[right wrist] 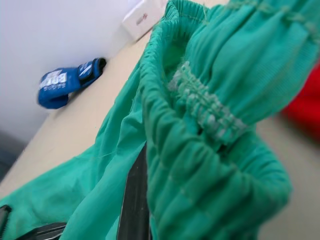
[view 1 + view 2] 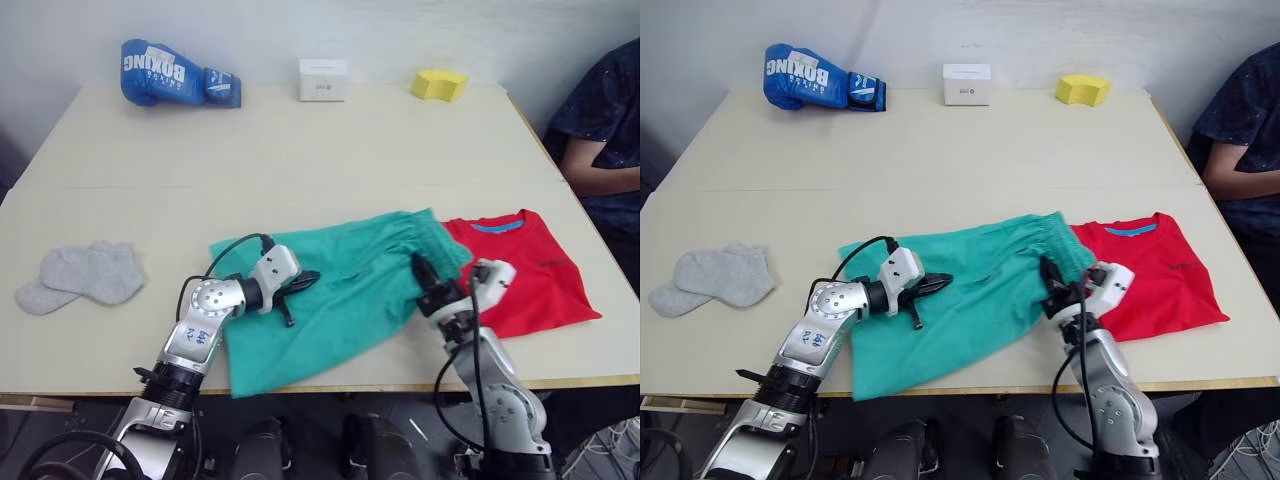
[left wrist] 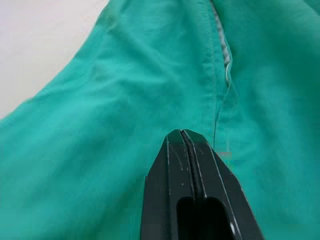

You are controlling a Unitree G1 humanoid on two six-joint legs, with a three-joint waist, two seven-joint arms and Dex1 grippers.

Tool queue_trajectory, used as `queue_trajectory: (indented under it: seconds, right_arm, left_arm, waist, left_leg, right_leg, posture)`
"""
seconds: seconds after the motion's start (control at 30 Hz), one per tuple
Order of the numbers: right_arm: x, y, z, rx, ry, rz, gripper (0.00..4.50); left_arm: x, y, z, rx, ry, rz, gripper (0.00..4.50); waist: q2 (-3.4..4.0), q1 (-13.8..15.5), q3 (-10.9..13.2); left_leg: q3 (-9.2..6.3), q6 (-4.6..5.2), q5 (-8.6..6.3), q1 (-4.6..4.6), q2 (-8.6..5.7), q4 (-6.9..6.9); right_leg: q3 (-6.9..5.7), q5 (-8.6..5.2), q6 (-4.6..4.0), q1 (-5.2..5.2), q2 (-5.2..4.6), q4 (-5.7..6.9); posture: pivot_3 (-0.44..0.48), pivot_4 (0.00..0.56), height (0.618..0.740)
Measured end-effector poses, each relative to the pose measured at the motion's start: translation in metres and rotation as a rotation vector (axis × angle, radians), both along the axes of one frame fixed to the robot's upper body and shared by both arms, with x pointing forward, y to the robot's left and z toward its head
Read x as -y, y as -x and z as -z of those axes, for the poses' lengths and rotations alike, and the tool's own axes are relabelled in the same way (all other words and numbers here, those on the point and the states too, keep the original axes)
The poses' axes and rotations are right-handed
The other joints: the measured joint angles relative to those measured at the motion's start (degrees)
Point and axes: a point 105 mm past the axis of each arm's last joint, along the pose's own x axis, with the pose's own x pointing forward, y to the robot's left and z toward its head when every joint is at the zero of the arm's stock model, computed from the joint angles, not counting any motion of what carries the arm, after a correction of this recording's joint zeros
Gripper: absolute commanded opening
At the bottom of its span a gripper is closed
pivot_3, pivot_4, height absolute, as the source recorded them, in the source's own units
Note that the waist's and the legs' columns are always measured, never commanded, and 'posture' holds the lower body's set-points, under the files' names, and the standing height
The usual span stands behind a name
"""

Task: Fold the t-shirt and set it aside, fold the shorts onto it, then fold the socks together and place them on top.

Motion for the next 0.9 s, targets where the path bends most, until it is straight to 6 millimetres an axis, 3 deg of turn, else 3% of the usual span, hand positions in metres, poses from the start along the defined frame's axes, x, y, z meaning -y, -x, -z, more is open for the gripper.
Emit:
queue_trajectory:
  seconds: [0.13, 0.27, 0.4, 0.57, 0.7, 0.8, 0.9]
  right_arm:
    - [0.030, 0.003, -0.014, 0.070, 0.178, 0.135, 0.02]
    - [0.028, 0.007, -0.025, 0.122, 0.476, 0.141, 0.02]
    - [-0.018, 0.010, -0.036, 0.231, 0.689, 0.005, 0.02]
    - [-0.091, 0.009, -0.038, 0.277, 0.695, -0.231, 0.02]
    - [-0.111, -0.006, -0.030, 0.213, 0.695, -0.298, 0.02]
    - [-0.127, -0.010, -0.004, 0.094, 0.692, -0.395, 0.02]
    - [-0.140, -0.011, 0.016, 0.016, 0.691, -0.503, 0.75]
  left_arm:
    - [0.007, -0.002, -0.011, 0.017, 0.014, 0.017, 0.00]
    - [0.008, -0.002, -0.008, -0.001, 0.007, 0.018, 0.00]
    - [0.003, 0.001, 0.001, -0.037, -0.007, 0.001, 0.00]
    - [-0.014, 0.014, 0.015, -0.099, -0.032, -0.039, 0.00]
    - [-0.031, 0.019, 0.015, -0.104, -0.035, -0.082, 0.00]
    - [-0.037, 0.017, 0.014, -0.100, -0.029, -0.113, 0.00]
    - [-0.039, 0.015, 0.013, -0.094, -0.023, -0.132, 0.00]
  waist:
    - [0.03, -0.08, 0.02]
    - [0.09, -0.17, 0.05]
    - [0.09, -0.88, 0.05]
    - [0.07, -1.46, 0.06]
    - [0.06, -1.24, 0.06]
    - [0.06, -1.19, 0.06]
    - [0.06, -1.34, 0.06]
  left_leg:
    - [0.03, 0.01, -0.02, 0.06, 0.01, -0.02]
    - [0.02, -0.01, 0.00, 0.08, 0.05, -0.04]
    - [0.02, -0.02, 0.01, 0.12, 0.09, -0.05]
    - [0.00, -0.11, 0.07, 0.16, 0.12, -0.04]
    - [-0.03, -0.10, 0.04, 0.16, 0.09, 0.03]
    - [-0.03, -0.19, -0.12, 0.14, 0.06, 0.03]
    - [-0.02, 0.03, 0.02, 0.13, 0.06, 0.02]
  right_leg:
    - [0.01, -0.01, 0.00, 0.00, 0.06, 0.02]
    - [0.01, -0.05, -0.03, -0.03, 0.12, 0.10]
    - [0.01, -0.06, -0.04, -0.02, 0.14, 0.16]
    - [0.04, -0.08, -0.09, -0.03, 0.13, 0.27]
    - [0.01, -0.08, -0.11, 0.02, 0.06, 0.27]
    - [0.01, -0.07, -0.11, 0.02, 0.01, 0.25]
    - [0.01, -0.07, -0.11, 0.00, 0.02, 0.27]
  posture:
    - [0.000, 0.150, 0.740]
    - [0.000, 0.150, 0.740]
    - [0.000, 0.150, 0.740]
    - [0.000, 0.150, 0.740]
    - [0.000, 0.150, 0.740]
    - [0.000, 0.150, 0.740]
    - [0.000, 0.150, 0.740]
